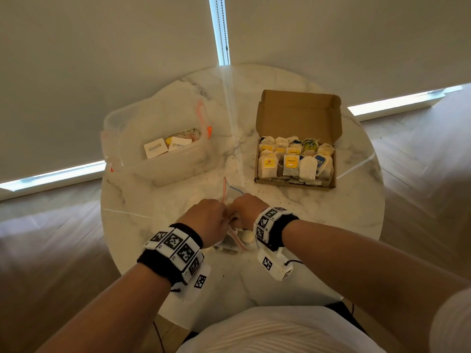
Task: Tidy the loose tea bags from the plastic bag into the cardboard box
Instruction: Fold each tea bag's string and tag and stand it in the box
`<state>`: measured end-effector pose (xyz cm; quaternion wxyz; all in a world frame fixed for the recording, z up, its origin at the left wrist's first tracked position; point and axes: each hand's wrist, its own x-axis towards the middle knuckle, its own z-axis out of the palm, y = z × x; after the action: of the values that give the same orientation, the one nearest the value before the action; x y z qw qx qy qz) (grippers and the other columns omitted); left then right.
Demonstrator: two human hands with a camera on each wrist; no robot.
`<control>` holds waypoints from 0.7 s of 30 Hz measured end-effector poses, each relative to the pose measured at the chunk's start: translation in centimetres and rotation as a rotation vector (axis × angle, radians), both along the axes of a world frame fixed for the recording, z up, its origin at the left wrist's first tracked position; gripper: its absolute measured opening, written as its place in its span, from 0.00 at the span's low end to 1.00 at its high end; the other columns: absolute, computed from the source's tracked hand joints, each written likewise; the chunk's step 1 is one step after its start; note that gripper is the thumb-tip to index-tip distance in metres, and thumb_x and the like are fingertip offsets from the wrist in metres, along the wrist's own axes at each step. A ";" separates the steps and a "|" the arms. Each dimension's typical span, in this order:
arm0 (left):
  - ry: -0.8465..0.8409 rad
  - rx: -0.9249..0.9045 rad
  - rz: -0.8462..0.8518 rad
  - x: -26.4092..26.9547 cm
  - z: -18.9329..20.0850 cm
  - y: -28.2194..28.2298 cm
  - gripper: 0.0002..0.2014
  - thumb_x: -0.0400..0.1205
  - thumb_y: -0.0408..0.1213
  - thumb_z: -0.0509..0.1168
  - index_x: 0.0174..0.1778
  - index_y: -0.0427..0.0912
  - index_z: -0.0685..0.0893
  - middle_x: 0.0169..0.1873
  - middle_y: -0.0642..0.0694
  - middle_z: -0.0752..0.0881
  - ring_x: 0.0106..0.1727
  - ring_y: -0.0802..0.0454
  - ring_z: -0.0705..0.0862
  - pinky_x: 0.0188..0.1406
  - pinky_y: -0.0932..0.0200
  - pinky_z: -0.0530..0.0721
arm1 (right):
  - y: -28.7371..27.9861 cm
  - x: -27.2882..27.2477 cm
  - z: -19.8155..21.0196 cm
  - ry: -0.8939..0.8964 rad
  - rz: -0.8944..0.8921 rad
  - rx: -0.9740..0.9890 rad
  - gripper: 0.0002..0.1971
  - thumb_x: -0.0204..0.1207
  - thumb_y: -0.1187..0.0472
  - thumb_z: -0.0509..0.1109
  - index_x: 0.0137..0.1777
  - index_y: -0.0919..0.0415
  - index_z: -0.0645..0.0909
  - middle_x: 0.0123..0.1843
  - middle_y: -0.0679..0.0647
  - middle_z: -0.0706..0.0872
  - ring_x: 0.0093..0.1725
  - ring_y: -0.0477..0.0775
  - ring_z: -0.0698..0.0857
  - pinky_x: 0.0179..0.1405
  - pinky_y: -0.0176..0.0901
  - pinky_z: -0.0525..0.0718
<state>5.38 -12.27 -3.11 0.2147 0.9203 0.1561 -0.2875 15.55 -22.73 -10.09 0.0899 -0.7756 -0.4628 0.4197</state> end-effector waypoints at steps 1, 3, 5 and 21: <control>-0.002 0.003 0.004 -0.1 0.0 0.1 0.13 0.85 0.39 0.59 0.56 0.40 0.88 0.52 0.43 0.87 0.51 0.45 0.86 0.53 0.48 0.86 | -0.2 0.1 0.0 0.023 -0.033 0.023 0.13 0.74 0.57 0.76 0.59 0.53 0.89 0.52 0.57 0.90 0.51 0.58 0.86 0.53 0.47 0.84; -0.002 0.008 0.017 -0.4 -0.1 0.2 0.13 0.85 0.39 0.59 0.56 0.40 0.88 0.53 0.43 0.87 0.52 0.45 0.86 0.54 0.48 0.85 | -0.5 0.3 -0.2 0.050 -0.095 0.047 0.12 0.72 0.57 0.79 0.55 0.54 0.91 0.50 0.57 0.91 0.50 0.58 0.87 0.51 0.44 0.83; -0.010 0.018 0.038 -0.6 -0.3 0.4 0.13 0.85 0.40 0.60 0.57 0.40 0.87 0.54 0.43 0.86 0.54 0.46 0.85 0.56 0.49 0.84 | -1.0 0.7 -0.2 0.050 -0.158 0.061 0.11 0.72 0.59 0.79 0.54 0.57 0.92 0.51 0.57 0.91 0.52 0.56 0.87 0.47 0.37 0.79; -0.056 -0.032 0.138 -1.7 -0.2 0.7 0.12 0.83 0.39 0.64 0.62 0.47 0.84 0.58 0.46 0.85 0.58 0.48 0.82 0.62 0.52 0.81 | -7.4 3.7 9.0 0.140 -0.492 0.392 0.07 0.70 0.65 0.81 0.48 0.61 0.92 0.35 0.47 0.89 0.29 0.35 0.83 0.31 0.26 0.79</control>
<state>3.69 -11.54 -3.34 0.2531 0.9114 0.2085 -0.2486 19.28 -30.15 -1.12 0.3682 -0.8013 -0.3262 0.3406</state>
